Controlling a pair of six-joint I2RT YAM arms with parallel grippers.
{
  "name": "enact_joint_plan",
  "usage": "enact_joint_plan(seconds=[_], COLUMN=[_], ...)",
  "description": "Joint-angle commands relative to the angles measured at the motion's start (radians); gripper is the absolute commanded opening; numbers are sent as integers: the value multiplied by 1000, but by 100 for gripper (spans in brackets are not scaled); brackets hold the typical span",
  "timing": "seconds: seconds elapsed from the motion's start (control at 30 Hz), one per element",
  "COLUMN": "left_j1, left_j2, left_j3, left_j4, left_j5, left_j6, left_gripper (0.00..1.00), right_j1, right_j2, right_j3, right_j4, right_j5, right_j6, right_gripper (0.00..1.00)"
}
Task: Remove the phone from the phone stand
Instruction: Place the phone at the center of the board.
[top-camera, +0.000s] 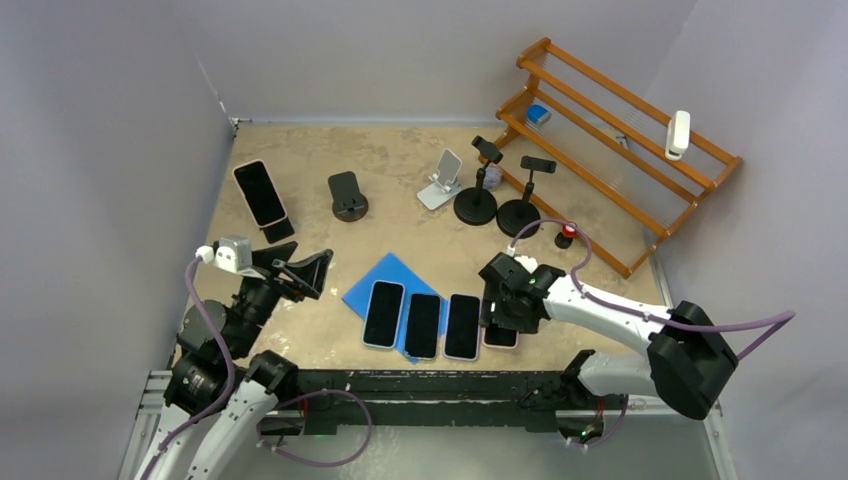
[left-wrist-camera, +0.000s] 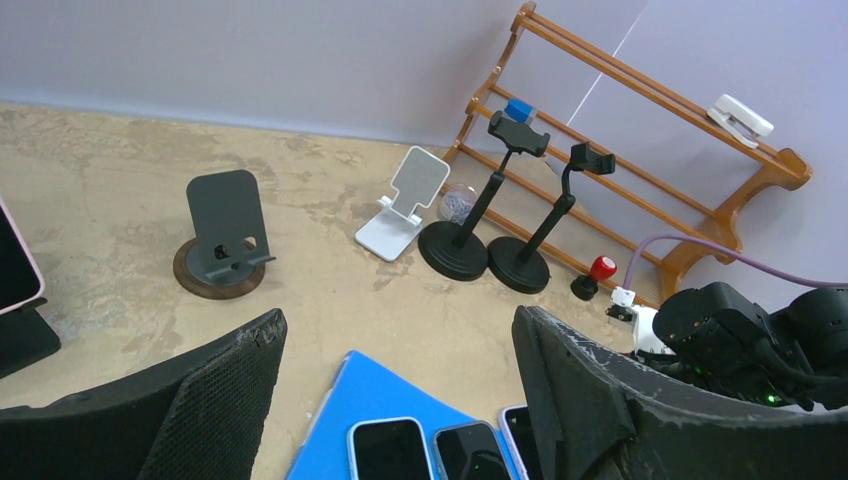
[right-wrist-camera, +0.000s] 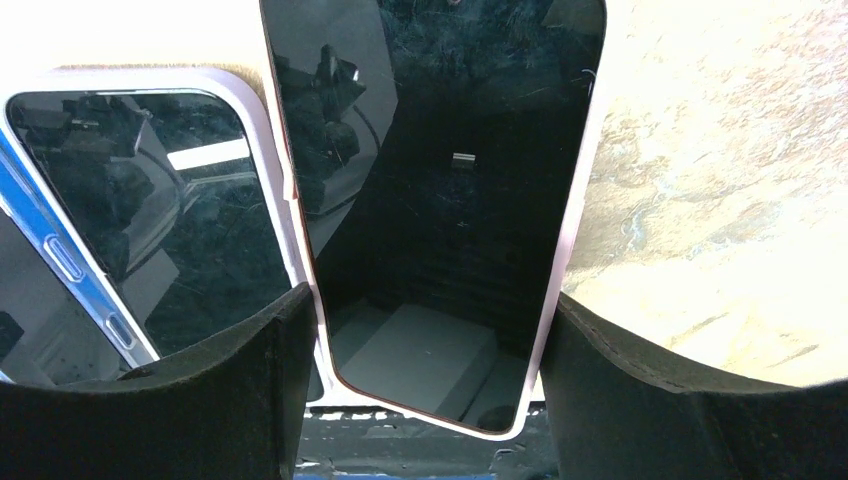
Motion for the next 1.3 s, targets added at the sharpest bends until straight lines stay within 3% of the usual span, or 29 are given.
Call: enact_joint_plan(seconds=[0.0, 0.9, 1.27], left_j1=[-13, -21, -23], left_j2=[-6, 0, -2], left_j3=[14, 17, 16], left_j4=[27, 20, 23], left_j5=[-1, -2, -4], left_j6=[-10, -10, -11], left_gripper=[82, 82, 82], right_j1=[-11, -11, -12], right_j2=[-1, 133, 108], right_j3=[54, 91, 105], right_j4=[-19, -49, -97], right_j5=[5, -53, -43], right_j6=[-16, -111, -88], right_gripper=[58, 74, 83])
